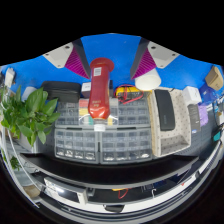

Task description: Pour water

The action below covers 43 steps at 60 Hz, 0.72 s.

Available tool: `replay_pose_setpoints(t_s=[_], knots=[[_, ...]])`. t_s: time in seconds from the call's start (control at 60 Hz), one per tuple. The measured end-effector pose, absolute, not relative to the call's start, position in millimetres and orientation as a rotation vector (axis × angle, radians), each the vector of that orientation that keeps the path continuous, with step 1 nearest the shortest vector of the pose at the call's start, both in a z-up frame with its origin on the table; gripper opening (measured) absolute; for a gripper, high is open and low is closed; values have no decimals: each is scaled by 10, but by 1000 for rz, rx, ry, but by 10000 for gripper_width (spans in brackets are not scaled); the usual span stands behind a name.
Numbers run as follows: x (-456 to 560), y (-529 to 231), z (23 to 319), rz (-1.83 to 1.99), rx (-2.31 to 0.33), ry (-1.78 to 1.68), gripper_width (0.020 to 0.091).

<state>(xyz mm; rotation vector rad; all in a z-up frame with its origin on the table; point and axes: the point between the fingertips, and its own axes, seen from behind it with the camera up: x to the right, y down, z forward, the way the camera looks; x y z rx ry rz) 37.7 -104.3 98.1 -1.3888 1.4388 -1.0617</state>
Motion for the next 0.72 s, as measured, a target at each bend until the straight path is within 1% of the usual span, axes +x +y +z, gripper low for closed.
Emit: replay_pose_setpoints(t_s=[0.133, 0.483, 0.717], knots=[[118, -848, 1050, -1066, -1397, 1440, 813], [-211, -632, 1506, -1098, -1355, 1377, 813], [-267, -620, 1548, -1127, -1375, 1365, 814]])
